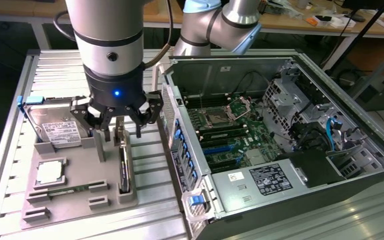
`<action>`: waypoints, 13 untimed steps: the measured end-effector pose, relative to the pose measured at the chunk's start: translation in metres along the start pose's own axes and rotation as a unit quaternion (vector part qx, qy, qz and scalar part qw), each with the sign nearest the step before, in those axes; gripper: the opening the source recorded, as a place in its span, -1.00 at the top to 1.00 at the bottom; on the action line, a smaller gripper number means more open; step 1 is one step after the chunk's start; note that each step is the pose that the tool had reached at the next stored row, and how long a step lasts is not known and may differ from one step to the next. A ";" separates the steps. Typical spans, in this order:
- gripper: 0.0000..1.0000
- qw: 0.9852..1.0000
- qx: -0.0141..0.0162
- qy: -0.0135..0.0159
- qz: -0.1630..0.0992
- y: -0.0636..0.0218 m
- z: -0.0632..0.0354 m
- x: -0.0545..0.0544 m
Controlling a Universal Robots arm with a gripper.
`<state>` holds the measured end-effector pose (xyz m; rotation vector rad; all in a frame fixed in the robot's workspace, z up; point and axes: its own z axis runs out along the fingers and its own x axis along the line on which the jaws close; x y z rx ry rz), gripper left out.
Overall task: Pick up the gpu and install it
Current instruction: 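Pick up the gpu and move the gpu toward the slot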
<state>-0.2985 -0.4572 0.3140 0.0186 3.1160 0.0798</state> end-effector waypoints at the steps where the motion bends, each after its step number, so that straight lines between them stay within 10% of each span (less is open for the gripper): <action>1: -0.20 1.000 0.000 0.000 0.000 -0.0001 0.0008 0.000; 13: -0.20 1.000 0.000 0.000 0.000 -0.0007 0.0111 0.000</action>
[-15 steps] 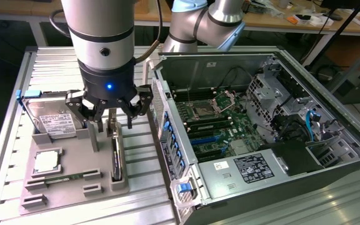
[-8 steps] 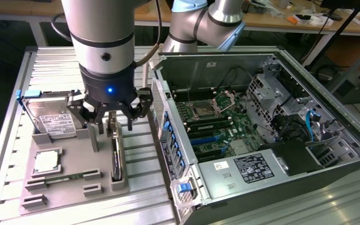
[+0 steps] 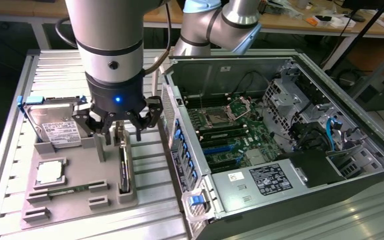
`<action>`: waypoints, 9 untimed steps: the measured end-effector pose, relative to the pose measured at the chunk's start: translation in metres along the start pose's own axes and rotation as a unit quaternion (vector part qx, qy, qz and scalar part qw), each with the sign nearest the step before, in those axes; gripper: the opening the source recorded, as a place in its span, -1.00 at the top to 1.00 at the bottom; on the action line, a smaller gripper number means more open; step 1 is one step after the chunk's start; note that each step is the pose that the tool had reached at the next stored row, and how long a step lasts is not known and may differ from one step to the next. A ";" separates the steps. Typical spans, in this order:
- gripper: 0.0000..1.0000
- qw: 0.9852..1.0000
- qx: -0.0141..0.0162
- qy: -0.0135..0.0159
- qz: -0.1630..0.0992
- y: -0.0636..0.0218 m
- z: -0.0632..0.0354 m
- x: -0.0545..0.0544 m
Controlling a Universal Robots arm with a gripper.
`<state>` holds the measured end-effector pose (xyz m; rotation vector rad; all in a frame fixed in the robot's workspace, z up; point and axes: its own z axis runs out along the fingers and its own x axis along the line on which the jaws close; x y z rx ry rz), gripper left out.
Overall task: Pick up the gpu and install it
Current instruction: 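Pick up the gpu and move the gpu toward the slot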
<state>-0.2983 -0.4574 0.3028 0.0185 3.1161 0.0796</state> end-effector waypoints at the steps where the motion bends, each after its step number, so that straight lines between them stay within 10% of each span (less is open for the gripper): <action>1: -0.20 1.000 0.000 0.000 0.000 0.0000 0.0008 0.000; 9: -0.20 1.000 0.000 0.000 0.000 -0.0007 0.0090 0.000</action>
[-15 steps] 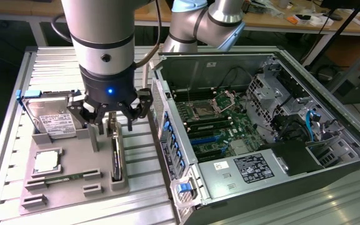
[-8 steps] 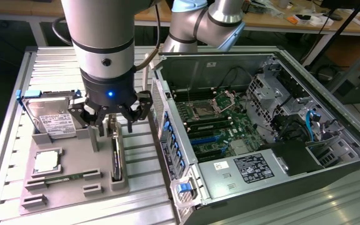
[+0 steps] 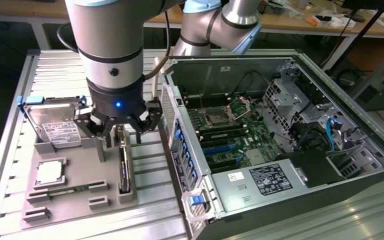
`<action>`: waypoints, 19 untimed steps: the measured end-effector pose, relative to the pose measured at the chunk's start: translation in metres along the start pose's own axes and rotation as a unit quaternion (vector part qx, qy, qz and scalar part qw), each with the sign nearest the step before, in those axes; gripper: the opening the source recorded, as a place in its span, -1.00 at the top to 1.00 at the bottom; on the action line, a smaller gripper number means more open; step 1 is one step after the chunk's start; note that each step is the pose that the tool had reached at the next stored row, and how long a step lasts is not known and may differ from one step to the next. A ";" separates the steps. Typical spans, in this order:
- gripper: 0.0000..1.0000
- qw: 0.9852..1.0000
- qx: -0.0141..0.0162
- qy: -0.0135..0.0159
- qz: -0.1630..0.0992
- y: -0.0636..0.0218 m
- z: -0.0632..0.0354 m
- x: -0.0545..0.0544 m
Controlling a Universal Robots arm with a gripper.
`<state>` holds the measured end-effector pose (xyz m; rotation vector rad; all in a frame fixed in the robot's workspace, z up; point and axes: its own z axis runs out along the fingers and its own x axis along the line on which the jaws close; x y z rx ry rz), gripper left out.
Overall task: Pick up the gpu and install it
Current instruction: 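Pick up the gpu and move the gpu toward the slot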
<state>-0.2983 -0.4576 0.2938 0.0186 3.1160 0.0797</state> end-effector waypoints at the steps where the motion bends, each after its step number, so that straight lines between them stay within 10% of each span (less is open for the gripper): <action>1: -0.20 1.000 0.000 0.000 0.000 -0.0001 0.0010 0.000; 19: -0.20 1.000 0.000 0.000 0.000 -0.0012 0.0192 0.000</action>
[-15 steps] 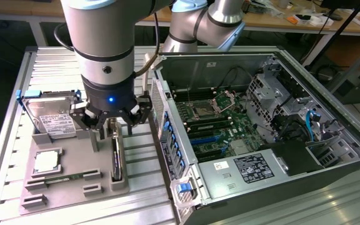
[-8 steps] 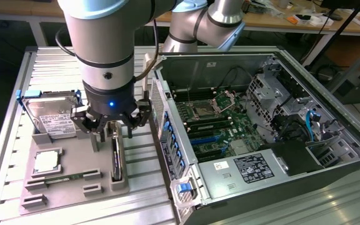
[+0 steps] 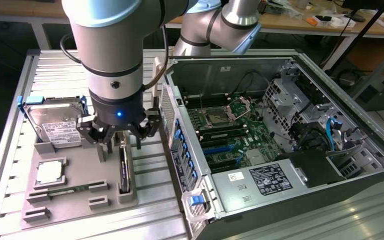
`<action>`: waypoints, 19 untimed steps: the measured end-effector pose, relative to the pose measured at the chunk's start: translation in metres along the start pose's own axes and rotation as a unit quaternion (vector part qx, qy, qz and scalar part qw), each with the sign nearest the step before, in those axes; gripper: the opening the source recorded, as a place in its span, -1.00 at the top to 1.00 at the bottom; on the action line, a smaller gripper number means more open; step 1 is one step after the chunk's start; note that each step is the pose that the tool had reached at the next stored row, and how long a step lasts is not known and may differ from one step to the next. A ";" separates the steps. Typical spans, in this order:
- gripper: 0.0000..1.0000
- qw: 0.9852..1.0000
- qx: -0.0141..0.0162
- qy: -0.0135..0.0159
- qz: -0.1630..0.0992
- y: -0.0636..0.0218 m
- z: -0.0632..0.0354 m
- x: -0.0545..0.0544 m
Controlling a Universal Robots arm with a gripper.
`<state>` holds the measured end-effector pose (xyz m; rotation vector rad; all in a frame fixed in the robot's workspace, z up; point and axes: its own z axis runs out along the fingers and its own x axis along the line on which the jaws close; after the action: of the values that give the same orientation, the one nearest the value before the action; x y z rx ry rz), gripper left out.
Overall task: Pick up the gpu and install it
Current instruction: 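Pick up the gpu and move the gpu toward the slot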
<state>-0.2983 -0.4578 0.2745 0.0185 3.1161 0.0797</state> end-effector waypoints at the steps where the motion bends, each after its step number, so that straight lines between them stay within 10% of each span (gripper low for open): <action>1: -0.20 1.000 0.000 0.000 0.000 -0.0001 0.0013 0.000; 19: -0.20 1.000 0.000 0.000 0.005 -0.0058 0.0123 0.001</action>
<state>-0.2993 -0.4630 0.2619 0.0342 3.1154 0.0798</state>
